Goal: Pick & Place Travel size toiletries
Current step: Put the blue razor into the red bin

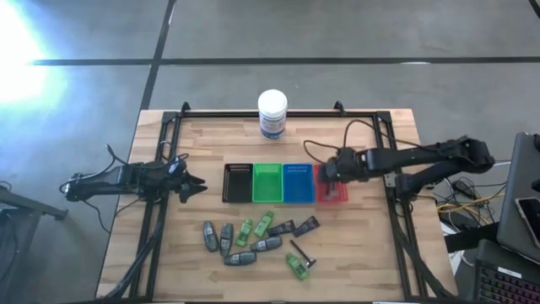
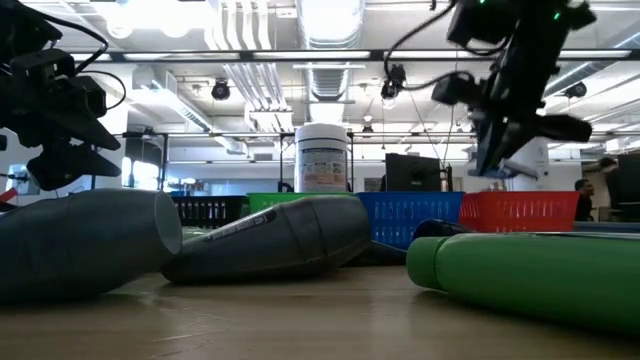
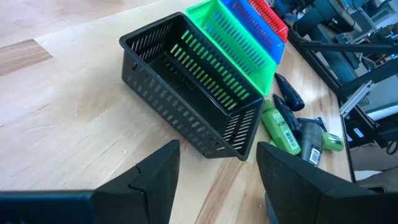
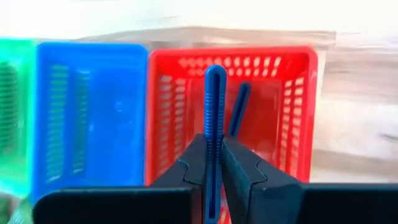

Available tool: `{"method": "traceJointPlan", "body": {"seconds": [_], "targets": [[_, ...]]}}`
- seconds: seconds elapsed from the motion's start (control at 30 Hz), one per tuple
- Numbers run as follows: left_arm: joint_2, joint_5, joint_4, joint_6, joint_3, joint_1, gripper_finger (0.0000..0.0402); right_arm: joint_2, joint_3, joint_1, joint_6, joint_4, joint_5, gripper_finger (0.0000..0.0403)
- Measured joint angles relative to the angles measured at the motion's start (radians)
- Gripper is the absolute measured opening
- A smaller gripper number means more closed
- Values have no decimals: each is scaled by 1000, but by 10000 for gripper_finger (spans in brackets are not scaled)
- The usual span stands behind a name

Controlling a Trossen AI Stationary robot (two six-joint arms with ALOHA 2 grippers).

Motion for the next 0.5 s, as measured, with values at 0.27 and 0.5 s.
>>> {"method": "traceJointPlan", "body": {"seconds": [0.27, 0.5], "targets": [[0, 0, 0, 0, 0, 0, 218, 98, -35, -51, -73, 53, -42, 32], [0, 0, 0, 0, 0, 0, 218, 193, -33, -44, -73, 54, -65, 109]]}}
